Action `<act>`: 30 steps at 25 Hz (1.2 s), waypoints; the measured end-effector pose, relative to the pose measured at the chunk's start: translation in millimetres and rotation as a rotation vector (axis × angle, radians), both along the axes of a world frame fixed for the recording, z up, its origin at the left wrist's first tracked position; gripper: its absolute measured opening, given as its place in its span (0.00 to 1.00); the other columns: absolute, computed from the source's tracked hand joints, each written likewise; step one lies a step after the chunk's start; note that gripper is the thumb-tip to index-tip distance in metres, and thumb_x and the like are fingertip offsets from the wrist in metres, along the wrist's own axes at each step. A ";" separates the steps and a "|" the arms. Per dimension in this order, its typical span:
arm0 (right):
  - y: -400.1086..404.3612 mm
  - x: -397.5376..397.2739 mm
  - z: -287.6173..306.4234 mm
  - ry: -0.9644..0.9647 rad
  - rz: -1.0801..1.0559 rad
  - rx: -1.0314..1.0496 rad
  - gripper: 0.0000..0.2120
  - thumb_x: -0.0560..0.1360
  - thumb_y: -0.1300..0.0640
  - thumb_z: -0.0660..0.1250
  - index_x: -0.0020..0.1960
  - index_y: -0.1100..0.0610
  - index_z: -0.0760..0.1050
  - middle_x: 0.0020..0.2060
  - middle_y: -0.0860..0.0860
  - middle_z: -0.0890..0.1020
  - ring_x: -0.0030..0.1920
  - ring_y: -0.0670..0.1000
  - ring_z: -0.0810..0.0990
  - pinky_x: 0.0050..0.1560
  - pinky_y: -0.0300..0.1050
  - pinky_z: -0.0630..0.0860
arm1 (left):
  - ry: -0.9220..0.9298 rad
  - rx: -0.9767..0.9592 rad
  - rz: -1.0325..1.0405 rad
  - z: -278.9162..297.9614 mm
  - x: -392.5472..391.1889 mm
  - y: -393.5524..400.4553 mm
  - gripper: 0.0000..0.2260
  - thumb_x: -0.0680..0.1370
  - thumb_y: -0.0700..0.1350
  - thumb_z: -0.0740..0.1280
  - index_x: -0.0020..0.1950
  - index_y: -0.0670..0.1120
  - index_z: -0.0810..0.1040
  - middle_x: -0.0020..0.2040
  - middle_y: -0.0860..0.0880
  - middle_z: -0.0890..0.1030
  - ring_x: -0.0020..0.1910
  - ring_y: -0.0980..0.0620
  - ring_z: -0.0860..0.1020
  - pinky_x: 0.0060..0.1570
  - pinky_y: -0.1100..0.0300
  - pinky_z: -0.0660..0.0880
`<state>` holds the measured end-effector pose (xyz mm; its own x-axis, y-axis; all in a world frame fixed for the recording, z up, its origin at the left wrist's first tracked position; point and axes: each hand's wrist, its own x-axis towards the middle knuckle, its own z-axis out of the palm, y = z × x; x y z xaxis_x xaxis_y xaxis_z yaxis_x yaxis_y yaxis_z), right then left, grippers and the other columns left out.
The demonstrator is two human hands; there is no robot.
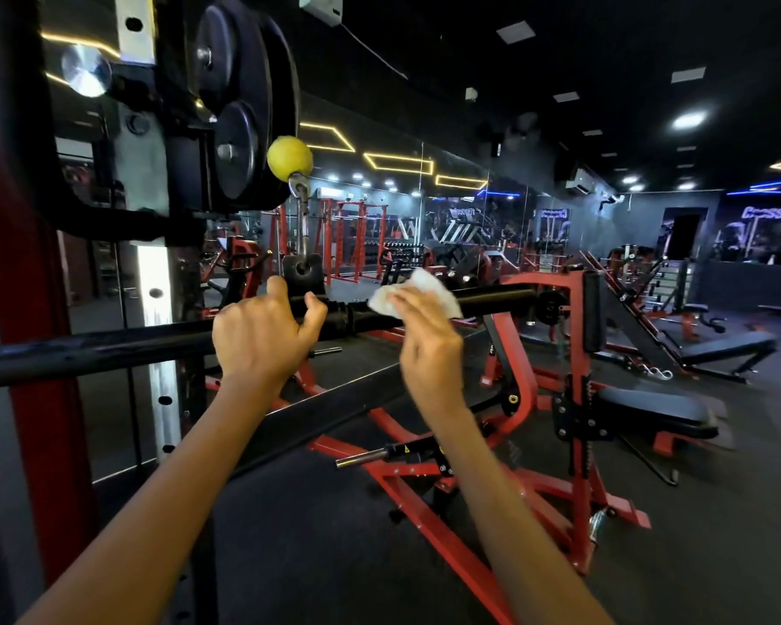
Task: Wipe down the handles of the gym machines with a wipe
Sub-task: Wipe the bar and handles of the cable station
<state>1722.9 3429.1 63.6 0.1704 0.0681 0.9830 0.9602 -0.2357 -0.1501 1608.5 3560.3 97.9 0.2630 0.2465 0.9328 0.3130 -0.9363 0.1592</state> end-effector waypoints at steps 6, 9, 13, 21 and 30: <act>10.0 -10.0 -4.9 -0.230 0.061 -0.198 0.16 0.75 0.66 0.57 0.58 0.64 0.78 0.58 0.56 0.80 0.62 0.53 0.75 0.71 0.51 0.62 | 0.023 0.017 0.006 -0.9 1.5 -2.5 0.17 0.75 0.50 0.62 0.34 0.37 0.72 0.20 0.49 0.59 0.20 0.56 0.57 0.31 0.70 0.48; -28.8 32.4 -4.1 -0.175 -0.041 -0.129 0.17 0.74 0.71 0.59 0.59 0.62 0.77 0.58 0.55 0.80 0.63 0.53 0.75 0.72 0.52 0.61 | 0.020 0.013 0.007 -0.1 2.3 -4.8 0.18 0.75 0.50 0.61 0.34 0.38 0.72 0.21 0.52 0.57 0.19 0.57 0.55 0.30 0.70 0.49; -70.1 69.6 -7.4 -0.008 -0.114 0.020 0.18 0.75 0.68 0.58 0.63 0.61 0.72 0.62 0.56 0.76 0.66 0.55 0.72 0.71 0.55 0.60 | -0.001 -0.006 0.004 0.9 5.5 -7.5 0.19 0.75 0.52 0.59 0.32 0.38 0.71 0.21 0.52 0.57 0.20 0.58 0.53 0.30 0.70 0.49; -7.9 16.2 -4.0 -0.181 0.108 -0.228 0.17 0.75 0.67 0.56 0.59 0.65 0.77 0.59 0.59 0.78 0.65 0.56 0.73 0.71 0.49 0.62 | 0.005 -0.061 0.023 0.7 24.0 -17.9 0.20 0.75 0.52 0.58 0.34 0.36 0.73 0.22 0.49 0.61 0.21 0.53 0.60 0.29 0.67 0.52; -113.8 130.2 19.5 -0.021 -0.091 -0.237 0.19 0.72 0.74 0.58 0.60 0.62 0.75 0.58 0.58 0.78 0.63 0.55 0.74 0.68 0.61 0.65 | 0.031 -0.077 0.058 1.3 33.6 -23.4 0.21 0.74 0.53 0.58 0.35 0.35 0.73 0.22 0.47 0.61 0.22 0.52 0.61 0.29 0.66 0.50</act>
<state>1853.0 3315.3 83.1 0.1662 0.2824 0.9448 0.9357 -0.3475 -0.0607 1642.1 3537.0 99.1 0.2748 0.3327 0.9021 0.3722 -0.9019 0.2192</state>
